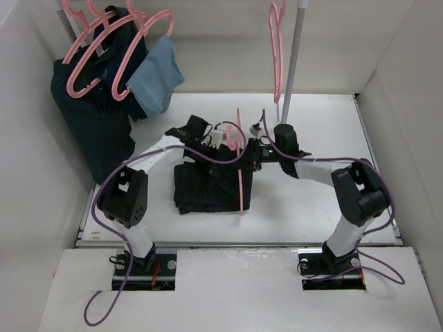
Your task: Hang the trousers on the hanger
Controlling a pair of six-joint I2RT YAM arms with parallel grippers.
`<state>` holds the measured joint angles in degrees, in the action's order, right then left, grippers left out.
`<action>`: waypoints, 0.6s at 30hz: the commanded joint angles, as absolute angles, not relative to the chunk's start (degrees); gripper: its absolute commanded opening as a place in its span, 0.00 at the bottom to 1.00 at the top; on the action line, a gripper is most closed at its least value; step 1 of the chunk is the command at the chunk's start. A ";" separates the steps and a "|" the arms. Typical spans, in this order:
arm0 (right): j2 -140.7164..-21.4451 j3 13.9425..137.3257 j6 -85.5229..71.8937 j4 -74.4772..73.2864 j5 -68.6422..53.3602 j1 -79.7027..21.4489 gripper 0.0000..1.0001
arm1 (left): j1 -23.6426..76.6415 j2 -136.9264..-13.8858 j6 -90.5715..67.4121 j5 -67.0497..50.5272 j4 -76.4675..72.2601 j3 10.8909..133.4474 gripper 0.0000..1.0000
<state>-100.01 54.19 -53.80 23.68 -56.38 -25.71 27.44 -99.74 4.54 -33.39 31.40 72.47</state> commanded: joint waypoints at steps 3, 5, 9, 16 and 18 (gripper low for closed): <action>-94.13 49.50 -56.60 29.53 -55.03 -22.77 0.00 | 21.46 -90.54 12.12 -37.95 41.99 82.60 0.00; -93.34 47.82 -57.30 29.53 -53.62 -22.76 0.00 | 18.29 -88.34 15.10 -44.43 45.77 85.94 0.00; -93.86 45.18 -57.83 29.53 -50.90 -22.76 0.00 | 16.17 -85.79 22.84 -51.22 57.10 89.38 0.00; -100.46 46.23 -57.83 28.65 -46.94 -25.75 0.00 | 14.16 -83.06 30.93 -50.38 64.93 89.38 0.00; -99.41 45.70 -57.83 28.65 -46.24 -24.44 0.00 | 11.01 -81.92 30.94 -45.21 64.95 88.17 0.00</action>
